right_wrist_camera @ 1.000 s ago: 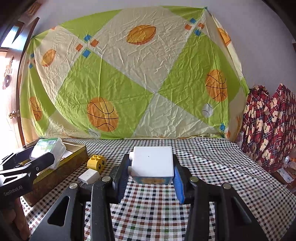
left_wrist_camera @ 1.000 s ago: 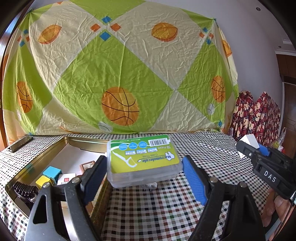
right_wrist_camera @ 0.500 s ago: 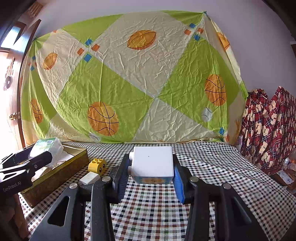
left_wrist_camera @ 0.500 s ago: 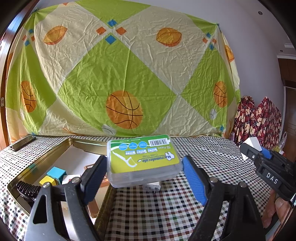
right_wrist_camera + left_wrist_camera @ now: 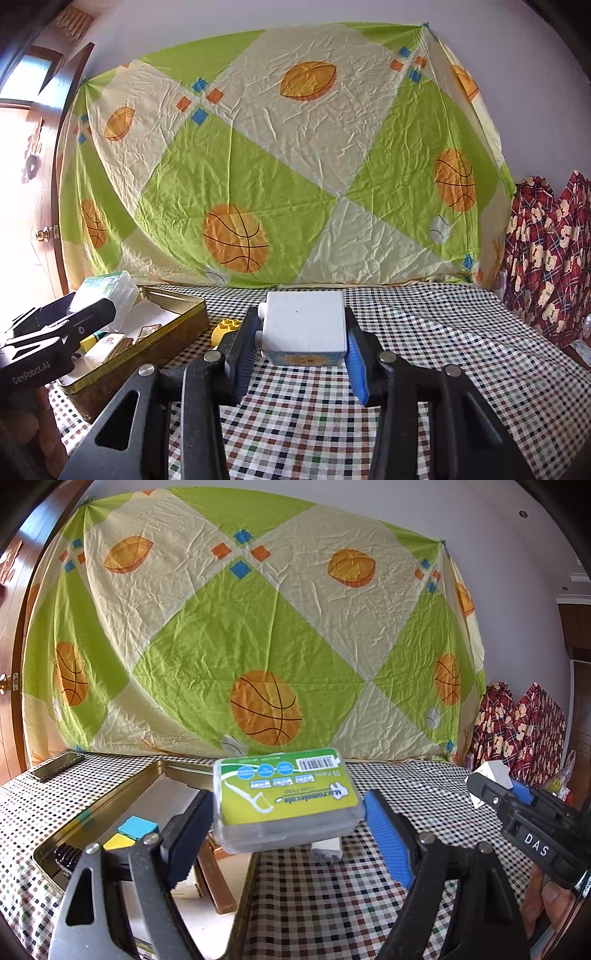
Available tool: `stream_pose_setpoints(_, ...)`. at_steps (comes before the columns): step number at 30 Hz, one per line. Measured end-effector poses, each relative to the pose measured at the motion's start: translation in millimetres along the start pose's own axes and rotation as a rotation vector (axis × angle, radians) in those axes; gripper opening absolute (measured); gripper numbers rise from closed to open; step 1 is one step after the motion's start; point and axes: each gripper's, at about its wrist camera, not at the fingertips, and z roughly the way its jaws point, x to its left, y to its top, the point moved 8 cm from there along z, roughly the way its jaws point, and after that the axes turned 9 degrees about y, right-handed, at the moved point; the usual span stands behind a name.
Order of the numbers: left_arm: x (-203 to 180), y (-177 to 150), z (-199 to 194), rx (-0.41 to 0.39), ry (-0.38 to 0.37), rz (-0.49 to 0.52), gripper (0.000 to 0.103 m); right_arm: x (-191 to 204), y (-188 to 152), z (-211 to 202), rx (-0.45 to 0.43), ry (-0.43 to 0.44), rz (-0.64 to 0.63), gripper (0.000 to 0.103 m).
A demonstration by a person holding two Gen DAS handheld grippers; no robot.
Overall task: Organize rigid objects
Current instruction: 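Lift and carry the clear box and sun-face block toward the gold tin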
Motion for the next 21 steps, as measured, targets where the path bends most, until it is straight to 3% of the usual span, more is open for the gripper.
stream_pose_setpoints(21,56,0,-6,0.011,0.058,-0.046,0.083,76,-1,30,0.036,0.142,-0.041,0.045)
